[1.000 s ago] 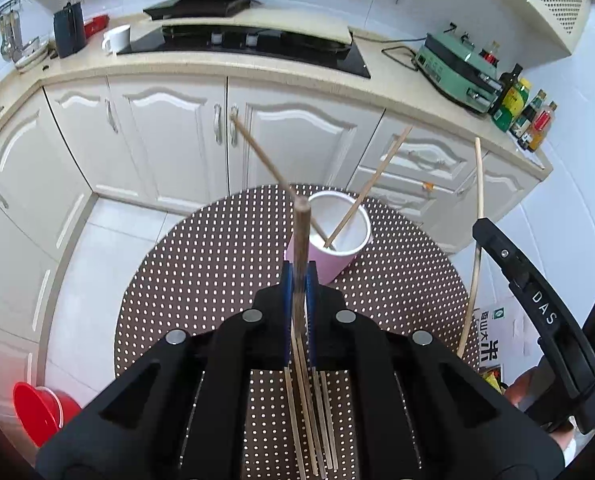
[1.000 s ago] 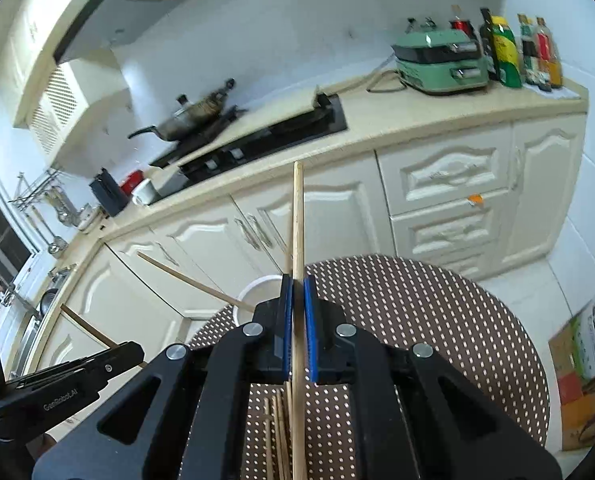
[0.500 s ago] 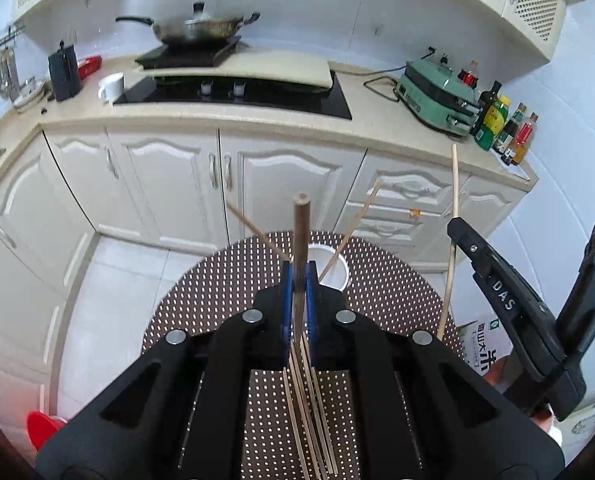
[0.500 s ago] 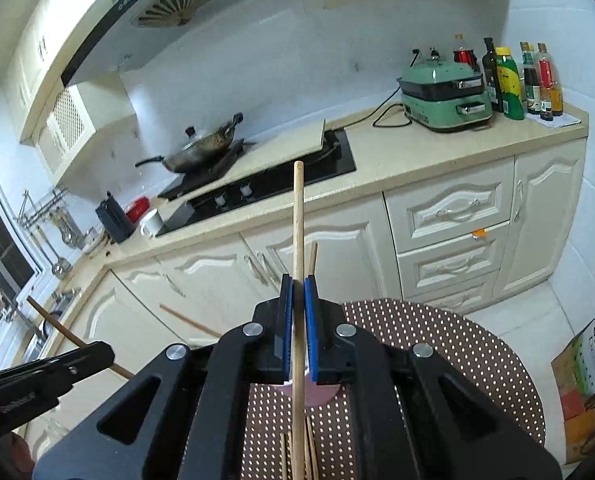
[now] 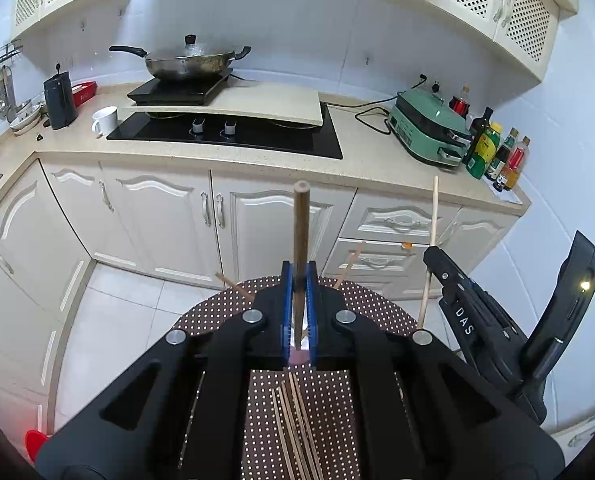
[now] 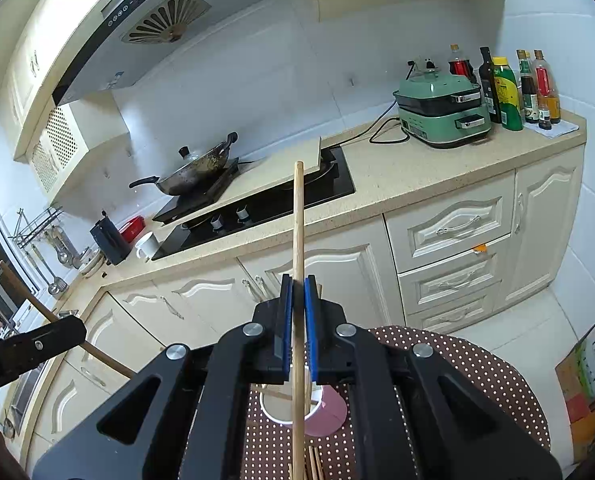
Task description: Organize utensils
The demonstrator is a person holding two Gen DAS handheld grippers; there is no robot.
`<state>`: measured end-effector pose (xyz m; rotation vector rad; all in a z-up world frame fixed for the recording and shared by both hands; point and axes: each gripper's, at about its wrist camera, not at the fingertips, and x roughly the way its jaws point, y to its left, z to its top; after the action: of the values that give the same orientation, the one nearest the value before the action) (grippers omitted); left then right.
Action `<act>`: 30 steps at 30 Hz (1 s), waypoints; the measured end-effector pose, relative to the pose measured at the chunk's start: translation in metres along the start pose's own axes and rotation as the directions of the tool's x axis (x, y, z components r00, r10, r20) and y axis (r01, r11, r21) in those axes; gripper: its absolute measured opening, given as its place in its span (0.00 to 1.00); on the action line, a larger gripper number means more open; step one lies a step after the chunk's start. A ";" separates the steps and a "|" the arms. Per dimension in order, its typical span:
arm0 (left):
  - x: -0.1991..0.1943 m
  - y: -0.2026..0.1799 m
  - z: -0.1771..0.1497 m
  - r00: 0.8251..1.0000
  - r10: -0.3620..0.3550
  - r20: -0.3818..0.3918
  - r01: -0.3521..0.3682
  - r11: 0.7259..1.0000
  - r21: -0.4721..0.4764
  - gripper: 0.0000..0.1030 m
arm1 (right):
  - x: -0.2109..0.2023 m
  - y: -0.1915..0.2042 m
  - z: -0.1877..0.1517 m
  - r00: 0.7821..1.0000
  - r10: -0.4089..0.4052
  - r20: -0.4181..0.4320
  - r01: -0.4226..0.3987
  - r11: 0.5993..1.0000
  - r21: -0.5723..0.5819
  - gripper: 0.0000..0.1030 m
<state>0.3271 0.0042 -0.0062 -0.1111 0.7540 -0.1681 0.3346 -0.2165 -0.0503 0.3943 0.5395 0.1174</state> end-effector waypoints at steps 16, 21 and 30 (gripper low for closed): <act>0.079 0.008 0.000 0.993 -0.004 -0.119 0.003 1.000 -0.013 0.06 | 0.063 -0.019 0.005 0.992 -0.103 0.075 0.086 0.976 0.201 0.05; 0.107 0.019 -0.007 0.988 -0.024 -0.155 0.018 0.999 -0.041 0.06 | 0.083 -0.021 -0.009 0.986 -0.139 0.096 0.115 0.968 0.223 0.05; 0.137 0.030 -0.019 0.984 -0.051 -0.171 0.042 0.997 -0.057 0.06 | 0.115 -0.030 -0.046 0.976 -0.188 0.108 0.161 0.962 0.219 0.05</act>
<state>0.4155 0.0072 -0.1162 -0.1667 0.9291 -0.2035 0.4090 -0.2043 -0.1532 0.5529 0.4585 -0.1364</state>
